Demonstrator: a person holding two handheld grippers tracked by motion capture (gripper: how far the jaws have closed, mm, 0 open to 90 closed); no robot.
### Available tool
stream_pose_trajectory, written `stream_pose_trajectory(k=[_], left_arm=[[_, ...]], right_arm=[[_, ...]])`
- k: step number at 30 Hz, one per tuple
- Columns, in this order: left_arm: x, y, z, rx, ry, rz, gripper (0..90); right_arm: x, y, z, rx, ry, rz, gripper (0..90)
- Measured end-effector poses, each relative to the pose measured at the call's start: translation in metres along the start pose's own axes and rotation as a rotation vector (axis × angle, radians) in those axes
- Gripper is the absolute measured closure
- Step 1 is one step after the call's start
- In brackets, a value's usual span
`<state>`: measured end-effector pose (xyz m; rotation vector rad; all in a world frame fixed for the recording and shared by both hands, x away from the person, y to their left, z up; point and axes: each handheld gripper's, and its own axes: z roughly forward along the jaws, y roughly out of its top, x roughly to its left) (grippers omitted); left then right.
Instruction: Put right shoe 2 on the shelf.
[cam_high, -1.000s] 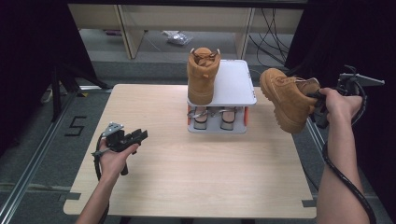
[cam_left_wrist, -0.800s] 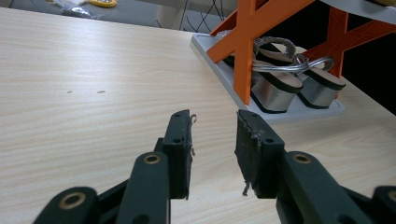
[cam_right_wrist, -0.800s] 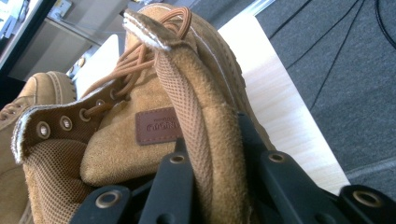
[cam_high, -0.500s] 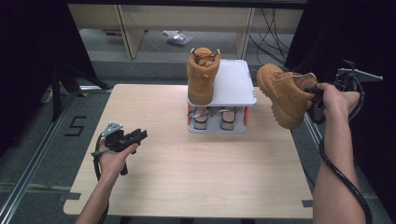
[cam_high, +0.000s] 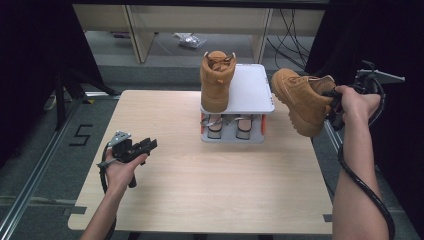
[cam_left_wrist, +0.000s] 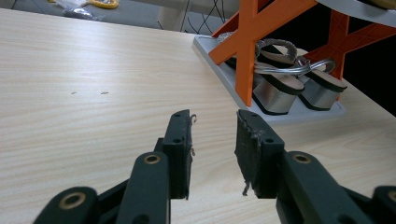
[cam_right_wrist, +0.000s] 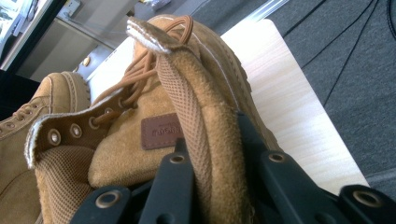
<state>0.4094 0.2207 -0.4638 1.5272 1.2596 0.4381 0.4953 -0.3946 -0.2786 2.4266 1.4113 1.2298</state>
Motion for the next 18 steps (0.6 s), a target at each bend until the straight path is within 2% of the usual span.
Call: stream_pose_trajectory(k=[9,10,11,18], left_arm=[[0.000,0.000,0.000,-0.003,0.004,-0.003,65.2],[0.000,0.000,0.000,-0.002,0.002,-0.001,65.2],[0.000,0.000,0.000,-0.002,0.002,-0.002,65.2],[0.000,0.000,0.000,-0.002,0.002,-0.001,65.3]], right_arm=[[0.006,0.001,0.000,-0.010,0.012,-0.008,81.0],[0.008,0.002,0.000,-0.015,0.015,0.005,81.0],[0.008,0.002,-0.001,-0.007,0.007,-0.010,81.0],[0.014,0.003,-0.001,-0.017,0.018,-0.011,81.0]])
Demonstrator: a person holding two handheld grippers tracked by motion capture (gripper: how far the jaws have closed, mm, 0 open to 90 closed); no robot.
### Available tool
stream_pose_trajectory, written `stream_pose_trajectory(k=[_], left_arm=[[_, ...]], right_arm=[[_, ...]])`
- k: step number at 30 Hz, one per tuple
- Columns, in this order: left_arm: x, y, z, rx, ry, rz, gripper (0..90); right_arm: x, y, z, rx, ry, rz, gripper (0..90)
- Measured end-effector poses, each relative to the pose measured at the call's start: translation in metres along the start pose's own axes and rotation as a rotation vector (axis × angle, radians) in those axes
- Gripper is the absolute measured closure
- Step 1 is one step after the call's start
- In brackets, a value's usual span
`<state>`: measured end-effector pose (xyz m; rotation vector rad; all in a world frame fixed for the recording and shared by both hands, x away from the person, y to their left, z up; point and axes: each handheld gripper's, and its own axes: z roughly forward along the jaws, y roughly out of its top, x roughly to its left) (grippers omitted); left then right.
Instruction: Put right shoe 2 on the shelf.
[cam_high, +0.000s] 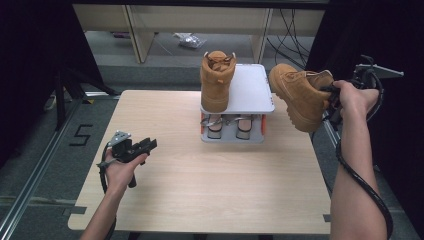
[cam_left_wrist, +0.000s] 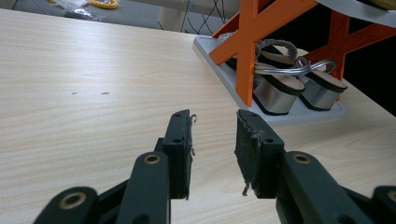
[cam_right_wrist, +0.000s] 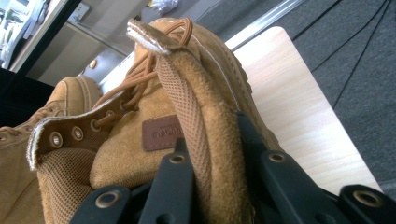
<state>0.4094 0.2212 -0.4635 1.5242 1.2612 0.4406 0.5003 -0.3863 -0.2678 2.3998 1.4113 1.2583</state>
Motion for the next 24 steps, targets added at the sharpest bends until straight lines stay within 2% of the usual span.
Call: stream_pose_trajectory(k=[9,10,17,18,21,22,24], left_arm=[[0.000,0.000,0.000,-0.001,0.001,0.000,65.3],[0.001,0.000,0.000,-0.001,0.001,0.000,65.3],[0.001,0.000,0.000,-0.002,0.001,-0.003,65.3],[0.001,0.000,-0.001,-0.002,0.001,-0.004,65.3],[0.001,0.000,-0.001,-0.002,0.000,-0.002,65.3],[0.001,0.000,-0.001,-0.003,0.000,-0.002,65.3],[0.001,0.000,-0.001,-0.003,0.000,-0.003,65.3]], right_arm=[[0.009,0.001,0.002,-0.017,0.010,-0.018,81.0],[0.012,0.001,0.003,-0.029,0.017,-0.004,81.0],[0.020,0.001,0.007,-0.016,0.027,0.004,80.8],[0.019,0.001,0.008,-0.022,0.024,-0.026,80.8],[0.023,0.001,0.009,-0.005,0.022,-0.007,80.8],[0.023,0.001,0.010,-0.020,0.026,-0.029,80.8],[0.026,0.000,0.011,-0.008,0.027,-0.011,80.8]])
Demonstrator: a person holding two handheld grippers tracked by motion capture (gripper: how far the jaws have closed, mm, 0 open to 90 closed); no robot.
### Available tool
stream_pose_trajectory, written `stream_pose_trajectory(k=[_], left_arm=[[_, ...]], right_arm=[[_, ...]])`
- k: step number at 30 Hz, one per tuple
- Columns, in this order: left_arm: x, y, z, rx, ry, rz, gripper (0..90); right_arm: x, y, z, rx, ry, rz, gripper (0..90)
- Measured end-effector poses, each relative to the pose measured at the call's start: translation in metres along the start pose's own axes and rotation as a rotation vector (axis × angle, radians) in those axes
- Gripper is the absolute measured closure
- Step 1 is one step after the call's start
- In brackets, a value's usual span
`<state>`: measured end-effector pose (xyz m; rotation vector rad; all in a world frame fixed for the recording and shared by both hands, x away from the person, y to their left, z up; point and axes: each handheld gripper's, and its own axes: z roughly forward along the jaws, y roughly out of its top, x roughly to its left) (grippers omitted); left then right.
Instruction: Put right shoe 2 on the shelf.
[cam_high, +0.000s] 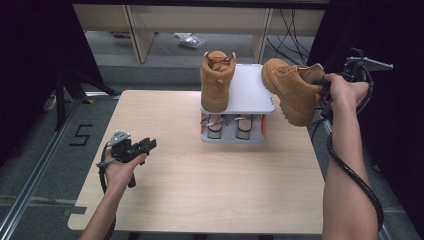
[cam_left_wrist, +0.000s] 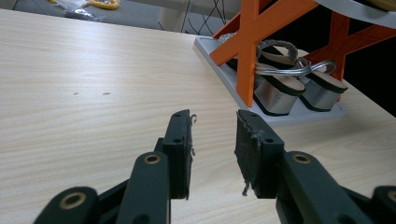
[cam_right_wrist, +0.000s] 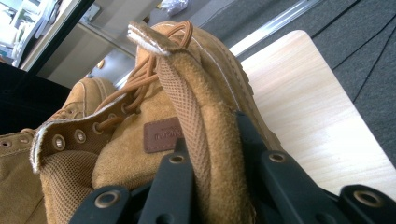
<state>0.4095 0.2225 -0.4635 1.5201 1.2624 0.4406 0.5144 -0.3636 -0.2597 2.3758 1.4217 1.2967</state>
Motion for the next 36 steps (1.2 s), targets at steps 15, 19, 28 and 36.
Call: stream_pose_trajectory(k=[15,19,28,36], left_arm=[[-0.001,0.001,-0.001,-0.002,-0.001,0.003,65.3],[0.000,0.001,-0.001,-0.002,-0.001,0.002,65.3],[-0.001,0.001,-0.001,-0.001,-0.004,0.001,65.2],[-0.001,0.000,-0.001,-0.001,-0.005,0.001,65.3]], right_arm=[[0.018,0.000,0.012,-0.004,0.012,-0.003,80.6],[0.022,-0.001,0.014,-0.001,0.018,-0.031,80.6],[0.033,-0.002,0.023,0.001,0.020,-0.042,80.5],[0.044,-0.003,0.028,-0.006,0.027,-0.039,80.4]])
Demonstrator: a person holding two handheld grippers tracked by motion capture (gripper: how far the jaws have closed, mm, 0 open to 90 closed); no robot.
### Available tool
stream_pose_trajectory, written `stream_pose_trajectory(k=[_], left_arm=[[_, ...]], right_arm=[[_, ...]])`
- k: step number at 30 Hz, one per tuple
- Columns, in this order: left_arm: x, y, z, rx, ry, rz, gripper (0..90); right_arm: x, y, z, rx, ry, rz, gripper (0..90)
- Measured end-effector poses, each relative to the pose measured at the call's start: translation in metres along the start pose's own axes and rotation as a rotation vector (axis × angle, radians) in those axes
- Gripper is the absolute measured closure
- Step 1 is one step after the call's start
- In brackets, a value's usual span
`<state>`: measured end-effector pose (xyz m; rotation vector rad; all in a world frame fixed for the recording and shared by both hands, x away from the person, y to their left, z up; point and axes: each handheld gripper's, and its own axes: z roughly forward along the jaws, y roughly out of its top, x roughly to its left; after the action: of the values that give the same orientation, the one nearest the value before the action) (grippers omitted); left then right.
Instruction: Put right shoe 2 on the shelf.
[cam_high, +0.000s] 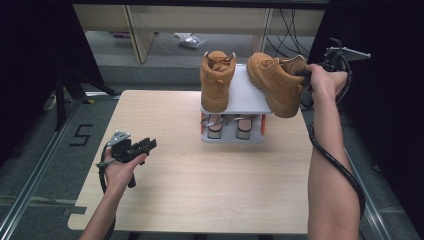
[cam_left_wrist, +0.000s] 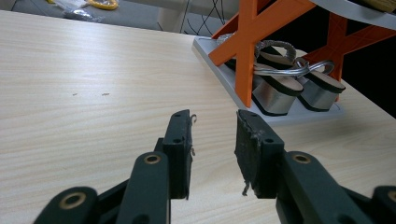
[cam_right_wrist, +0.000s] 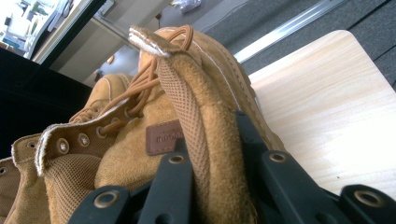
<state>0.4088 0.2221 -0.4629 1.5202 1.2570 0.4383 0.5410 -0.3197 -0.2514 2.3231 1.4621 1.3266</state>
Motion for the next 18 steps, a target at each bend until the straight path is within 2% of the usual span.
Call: stream_pose_trajectory(k=[2,3,5,7,10,18], left_arm=[[0.000,0.000,0.000,0.001,0.001,-0.001,65.3],[0.000,0.000,0.000,0.001,-0.001,0.000,65.3],[0.000,0.000,0.000,0.001,-0.001,-0.001,65.3],[0.000,0.000,0.000,0.000,-0.001,-0.001,65.3],[0.000,0.000,0.000,-0.001,-0.002,-0.003,65.3],[0.001,0.000,0.000,0.003,-0.002,-0.001,65.3]], right_arm=[[0.003,0.000,0.002,-0.004,0.000,0.006,80.4],[0.002,0.000,0.002,0.000,0.002,-0.020,80.4],[0.005,-0.001,0.005,0.005,0.014,0.007,80.4],[0.005,-0.001,0.007,0.010,0.005,-0.008,80.4],[0.009,-0.002,0.011,0.007,0.000,0.008,80.3],[0.016,-0.003,0.016,0.003,0.011,-0.001,79.9]])
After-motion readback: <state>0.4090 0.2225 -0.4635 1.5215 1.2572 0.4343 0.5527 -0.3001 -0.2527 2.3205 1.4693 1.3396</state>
